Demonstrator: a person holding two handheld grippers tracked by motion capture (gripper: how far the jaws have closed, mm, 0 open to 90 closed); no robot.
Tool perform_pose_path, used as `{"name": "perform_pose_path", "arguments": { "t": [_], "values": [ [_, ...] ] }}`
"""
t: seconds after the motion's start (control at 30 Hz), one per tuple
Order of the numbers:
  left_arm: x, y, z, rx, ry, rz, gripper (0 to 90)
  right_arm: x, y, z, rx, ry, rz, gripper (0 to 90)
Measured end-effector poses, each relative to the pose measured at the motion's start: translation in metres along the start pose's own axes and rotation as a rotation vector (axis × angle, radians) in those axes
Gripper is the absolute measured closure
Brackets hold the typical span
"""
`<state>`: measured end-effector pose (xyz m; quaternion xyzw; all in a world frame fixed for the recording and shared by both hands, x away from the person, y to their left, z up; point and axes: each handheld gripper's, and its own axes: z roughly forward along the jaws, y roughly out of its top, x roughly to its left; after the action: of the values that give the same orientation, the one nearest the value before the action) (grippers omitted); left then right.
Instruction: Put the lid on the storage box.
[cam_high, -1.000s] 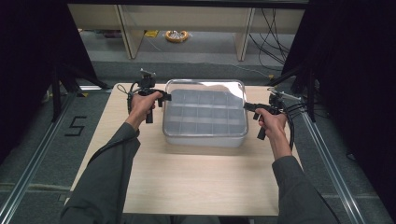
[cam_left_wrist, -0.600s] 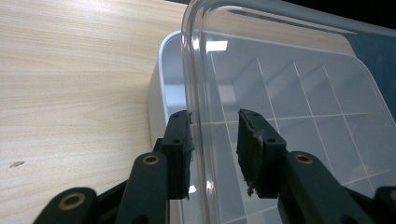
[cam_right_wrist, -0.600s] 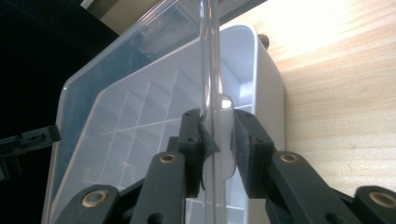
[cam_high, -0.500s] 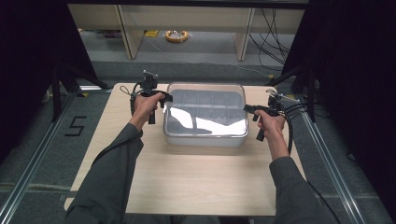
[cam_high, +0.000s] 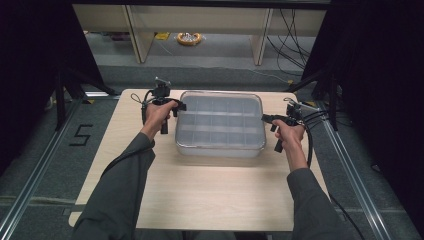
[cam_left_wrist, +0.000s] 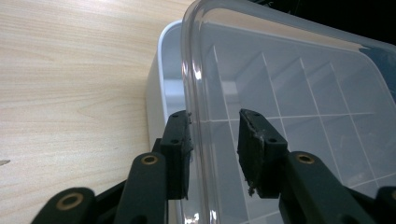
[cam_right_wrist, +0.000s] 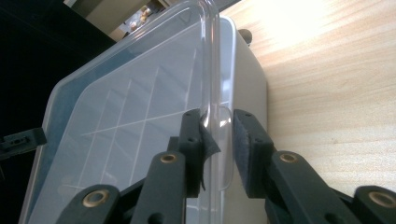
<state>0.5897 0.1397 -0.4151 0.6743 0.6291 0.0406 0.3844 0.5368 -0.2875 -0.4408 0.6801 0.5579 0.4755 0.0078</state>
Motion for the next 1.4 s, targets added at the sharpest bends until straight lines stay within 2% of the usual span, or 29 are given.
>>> {"name": "perform_pose_path", "arguments": {
  "t": [0.1, 0.17, 0.2, 0.23, 0.3, 0.63, 0.7, 0.8, 0.87, 1.0, 1.13, 1.17, 1.2, 1.27, 1.4],
  "values": [
    [0.0011, -0.0005, 0.0019, 0.004, 0.0, -0.001, 62.9, -0.0002, -0.0005, 0.0007, 0.01, -0.004, 0.008, 74.5],
    [0.0015, -0.0012, 0.0032, -0.001, -0.002, -0.004, 62.7, -0.0023, -0.0012, 0.0008, 0.014, -0.013, -0.026, 74.3],
    [0.0015, -0.0012, 0.0032, -0.001, -0.002, -0.004, 62.7, -0.0025, -0.0015, 0.0013, 0.017, -0.013, -0.027, 74.2],
    [0.0019, -0.0023, 0.0042, 0.005, -0.003, -0.006, 62.4, -0.0012, -0.0012, 0.0021, 0.013, -0.008, -0.004, 74.1],
    [0.0026, -0.0031, 0.0053, 0.005, -0.005, -0.008, 62.2, -0.0025, -0.0017, 0.0022, 0.024, -0.021, -0.02, 74.0],
    [0.004, -0.0055, 0.0082, 0.003, -0.009, -0.016, 61.3, -0.0023, -0.0022, 0.0029, 0.024, -0.026, -0.02, 73.8],
    [0.0041, -0.0058, 0.0084, 0.001, -0.009, -0.015, 61.0, -0.0027, -0.0021, 0.0027, 0.023, -0.03, -0.033, 73.8],
    [0.0042, -0.0061, 0.0082, 0.001, -0.011, -0.008, 60.9, -0.0022, -0.0021, 0.0026, 0.03, -0.027, -0.034, 73.6],
    [0.0041, -0.0061, 0.0082, 0.004, -0.013, 0.002, 60.4, -0.0029, -0.0021, 0.0028, 0.02, -0.044, -0.068, 73.5],
    [0.003, -0.0063, 0.0081, 0.006, -0.01, 0.018, 59.0, 0.0002, -0.0019, 0.0026, 0.031, -0.044, -0.051, 73.4],
    [0.002, -0.0074, 0.0078, 0.009, -0.006, 0.046, 57.8, 0.0003, -0.0019, 0.0033, 0.021, -0.053, -0.067, 73.3],
    [0.0018, -0.0074, 0.0076, 0.01, -0.008, 0.047, 57.7, 0.0007, -0.002, 0.0031, 0.023, -0.055, -0.067, 73.3],
    [0.0014, -0.0078, 0.0076, 0.008, -0.007, 0.05, 57.5, 0.0026, -0.0018, 0.0027, 0.025, -0.056, -0.047, 73.3],
    [0.0013, -0.0082, 0.0077, 0.006, -0.008, 0.052, 56.7, 0.0026, -0.0016, 0.0034, 0.018, -0.06, -0.051, 73.3],
    [0.0006, -0.0079, 0.0051, 0.001, -0.001, 0.065, 53.5, 0.0, -0.0005, 0.0027, 0.0, -0.071, -0.116, 73.8]
  ]
}}
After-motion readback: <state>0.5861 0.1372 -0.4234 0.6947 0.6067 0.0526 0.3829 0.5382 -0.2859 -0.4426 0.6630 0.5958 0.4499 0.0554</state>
